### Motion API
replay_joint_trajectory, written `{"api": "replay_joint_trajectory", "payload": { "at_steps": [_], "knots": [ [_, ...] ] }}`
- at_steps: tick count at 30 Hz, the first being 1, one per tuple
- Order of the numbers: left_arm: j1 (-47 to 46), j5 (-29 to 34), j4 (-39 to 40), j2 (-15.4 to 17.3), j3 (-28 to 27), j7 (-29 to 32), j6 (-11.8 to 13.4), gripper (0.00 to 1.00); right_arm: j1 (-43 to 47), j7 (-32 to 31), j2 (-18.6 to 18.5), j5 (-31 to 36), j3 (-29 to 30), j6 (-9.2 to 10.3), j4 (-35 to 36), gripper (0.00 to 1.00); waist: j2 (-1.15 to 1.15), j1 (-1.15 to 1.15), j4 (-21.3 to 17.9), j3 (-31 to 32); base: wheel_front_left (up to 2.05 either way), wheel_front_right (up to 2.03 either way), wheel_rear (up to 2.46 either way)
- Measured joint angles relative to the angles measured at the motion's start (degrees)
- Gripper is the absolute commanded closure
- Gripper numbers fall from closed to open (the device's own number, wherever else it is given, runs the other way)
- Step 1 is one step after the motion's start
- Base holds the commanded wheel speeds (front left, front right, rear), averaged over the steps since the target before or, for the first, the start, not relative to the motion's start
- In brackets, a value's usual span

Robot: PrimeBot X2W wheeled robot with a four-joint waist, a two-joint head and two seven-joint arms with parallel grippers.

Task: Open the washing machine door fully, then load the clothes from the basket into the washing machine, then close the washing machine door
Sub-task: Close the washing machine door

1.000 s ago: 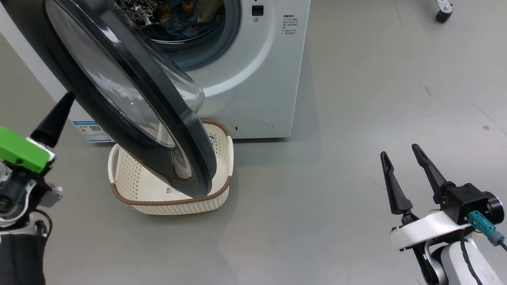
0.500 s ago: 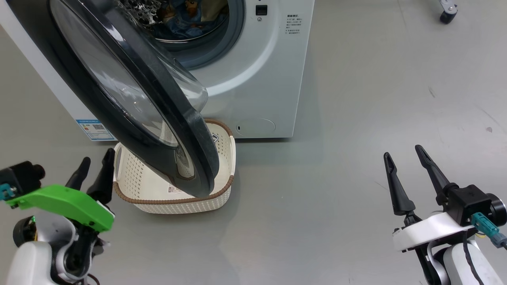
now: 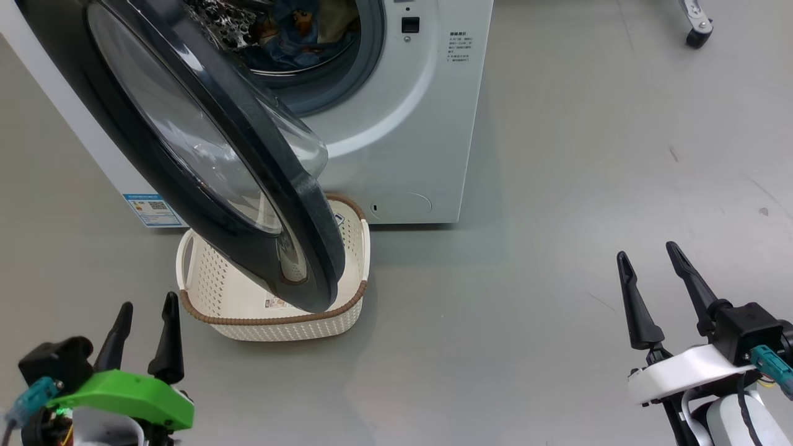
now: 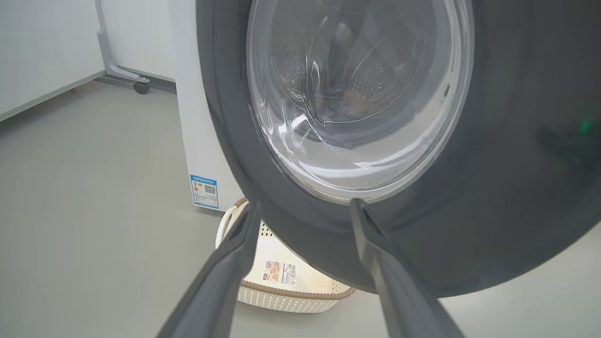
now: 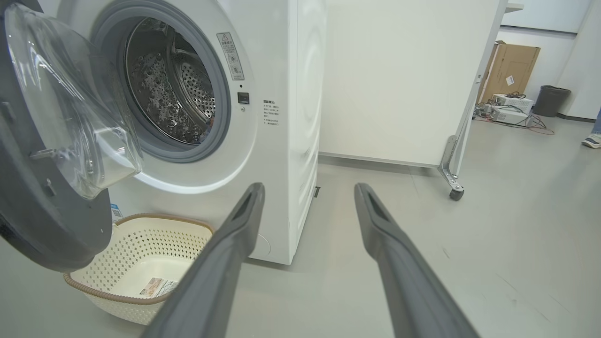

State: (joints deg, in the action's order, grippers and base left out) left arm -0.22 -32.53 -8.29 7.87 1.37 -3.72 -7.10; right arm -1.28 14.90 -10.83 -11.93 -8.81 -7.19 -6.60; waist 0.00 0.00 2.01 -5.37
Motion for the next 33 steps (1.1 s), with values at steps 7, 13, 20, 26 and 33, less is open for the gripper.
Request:
{"api": "replay_joint_trajectory", "payload": {
  "at_steps": [7,13,20,26,33],
  "knots": [
    [2.86,2.82,-2.25,-0.01,1.55,-5.39,0.0,0.0,1.35,-0.01,0.02,0.0,1.25,0.0,-0.12,0.0,0.0,0.0,-0.13,0.78,0.0,0.0,0.0],
    [2.92,3.32,-4.3,-0.22,2.61,-9.56,-0.01,0.0,1.9,-0.01,0.07,0.01,1.83,0.0,-0.14,0.0,0.0,0.0,-0.17,1.22,0.0,0.0,0.0],
    [4.09,4.98,-6.62,-0.23,2.97,-10.04,-0.01,0.0,2.52,-0.01,0.19,0.0,2.4,0.0,-0.18,0.0,0.0,0.0,-0.31,2.06,0.0,0.0,0.0],
    [4.09,5.72,-7.81,-0.23,2.85,-10.23,-0.01,0.0,3.15,-0.01,0.3,0.01,2.94,0.0,-0.19,0.0,0.0,0.0,-0.4,2.66,0.0,0.0,0.0],
    [4.09,6.24,-8.35,-0.27,2.47,-10.55,-0.02,0.0,3.8,-0.01,0.37,0.41,3.26,0.0,-0.2,0.0,0.0,0.0,-0.4,3.4,0.0,0.0,0.0]
  ]
}}
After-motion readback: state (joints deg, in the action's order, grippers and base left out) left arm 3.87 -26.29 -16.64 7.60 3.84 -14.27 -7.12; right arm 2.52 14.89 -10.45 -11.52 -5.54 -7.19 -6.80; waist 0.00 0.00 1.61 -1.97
